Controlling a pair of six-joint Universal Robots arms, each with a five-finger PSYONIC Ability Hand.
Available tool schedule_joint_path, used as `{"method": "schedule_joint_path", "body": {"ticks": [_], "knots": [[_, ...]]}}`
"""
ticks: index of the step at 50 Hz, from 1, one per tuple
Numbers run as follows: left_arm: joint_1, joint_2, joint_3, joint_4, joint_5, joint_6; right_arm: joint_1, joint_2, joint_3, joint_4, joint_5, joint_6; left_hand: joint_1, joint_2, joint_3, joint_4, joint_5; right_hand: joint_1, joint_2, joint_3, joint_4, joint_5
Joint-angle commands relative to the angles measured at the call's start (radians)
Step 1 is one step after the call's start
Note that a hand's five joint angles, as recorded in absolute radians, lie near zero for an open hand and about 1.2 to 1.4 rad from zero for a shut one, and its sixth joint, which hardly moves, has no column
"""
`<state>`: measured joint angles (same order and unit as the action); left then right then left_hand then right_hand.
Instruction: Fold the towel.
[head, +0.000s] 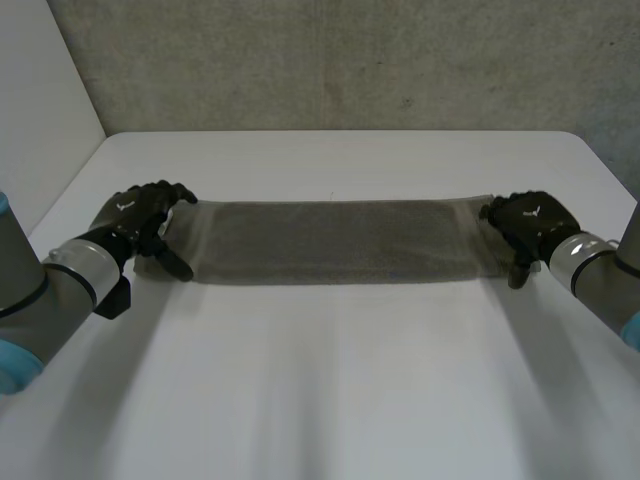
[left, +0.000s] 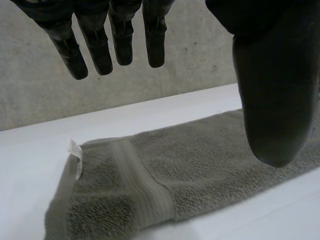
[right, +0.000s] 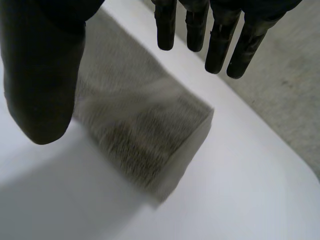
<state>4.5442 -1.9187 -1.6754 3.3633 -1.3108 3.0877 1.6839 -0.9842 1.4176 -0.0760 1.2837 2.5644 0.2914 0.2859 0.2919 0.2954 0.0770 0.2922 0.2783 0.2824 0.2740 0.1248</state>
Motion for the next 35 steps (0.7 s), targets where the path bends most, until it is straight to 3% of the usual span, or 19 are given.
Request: {"method": "schedule_joint_path", "body": {"ticks": [1, 9, 35], "knots": [[-0.007, -0.006, -0.039, 0.057, -0.027, 0.000, -0.013, 0.084, -0.017, -0.038, -0.001, -0.038, -0.063, -0.058, -0.064, -0.067, -0.023, 0.110, 0.124, 0.120, 0.128, 0.103], [-0.004, -0.005, -0.059, 0.090, -0.039, 0.000, -0.042, 0.099, -0.016, -0.149, -0.001, -0.023, -0.063, -0.058, -0.064, -0.067, -0.023, 0.385, 0.399, 0.395, 0.404, 0.378], [-0.007, -0.005, -0.084, 0.097, -0.039, 0.000, -0.047, 0.163, -0.052, -0.153, 0.000, -0.030, -0.066, -0.061, -0.067, -0.070, -0.026, 0.415, 0.429, 0.425, 0.433, 0.408]]}}
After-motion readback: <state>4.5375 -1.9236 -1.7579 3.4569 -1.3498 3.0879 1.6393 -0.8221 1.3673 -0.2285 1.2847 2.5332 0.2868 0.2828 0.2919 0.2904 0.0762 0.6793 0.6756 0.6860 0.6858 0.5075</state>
